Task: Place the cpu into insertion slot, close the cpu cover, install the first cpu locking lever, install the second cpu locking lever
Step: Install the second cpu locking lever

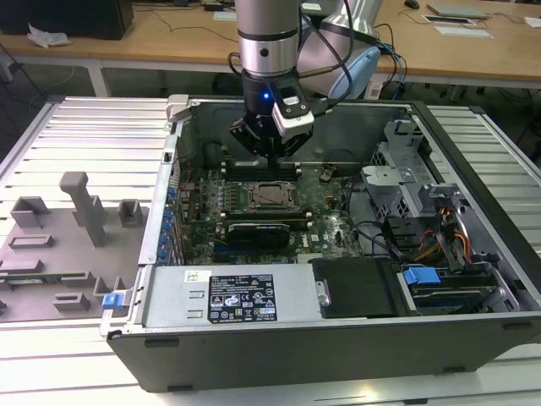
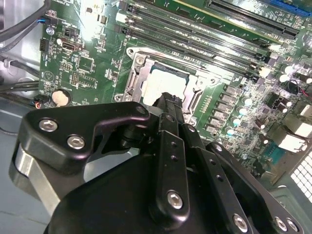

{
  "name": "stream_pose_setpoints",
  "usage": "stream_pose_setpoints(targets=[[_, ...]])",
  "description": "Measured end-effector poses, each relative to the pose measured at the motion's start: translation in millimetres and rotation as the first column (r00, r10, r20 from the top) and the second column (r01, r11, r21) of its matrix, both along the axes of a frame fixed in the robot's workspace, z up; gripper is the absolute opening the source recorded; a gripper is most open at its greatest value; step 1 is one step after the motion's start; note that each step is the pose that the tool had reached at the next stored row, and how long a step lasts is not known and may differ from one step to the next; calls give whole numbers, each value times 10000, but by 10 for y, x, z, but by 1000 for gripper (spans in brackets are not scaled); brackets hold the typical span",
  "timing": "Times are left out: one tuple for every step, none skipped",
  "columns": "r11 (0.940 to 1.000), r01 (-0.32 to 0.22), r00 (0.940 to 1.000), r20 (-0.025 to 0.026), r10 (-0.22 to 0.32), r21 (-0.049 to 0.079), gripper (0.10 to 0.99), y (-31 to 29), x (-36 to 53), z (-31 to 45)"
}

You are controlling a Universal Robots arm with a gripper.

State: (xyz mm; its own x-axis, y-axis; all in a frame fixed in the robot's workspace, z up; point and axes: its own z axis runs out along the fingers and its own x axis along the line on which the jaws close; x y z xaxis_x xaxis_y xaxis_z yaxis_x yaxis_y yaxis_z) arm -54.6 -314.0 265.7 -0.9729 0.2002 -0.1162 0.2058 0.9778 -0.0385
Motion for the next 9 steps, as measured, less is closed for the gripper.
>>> stream_pose_setpoints(targets=[[10000, 2, 10000, -1, -2, -1, 106, -5, -1, 4], [10000, 2, 10000, -1, -2, -1, 106, -14, -1, 7], [10000, 1, 10000, -1, -1, -2, 106, -24, -1, 10], [10000, 2, 10000, -1, -2, -1, 106, -40, -1, 12], [10000, 2, 10000, -1, -2, -1, 106, -53, -1, 14], [10000, 2, 10000, -1, -2, -1, 106, -63, -1, 15], [10000, 3, 10000, -1, -3, -1, 106, -89, -1, 16], [10000, 2, 10000, -1, -2, -2, 106, -116, -1, 16], [10000, 2, 10000, -1, -2, -1, 106, -154, -1, 16]])
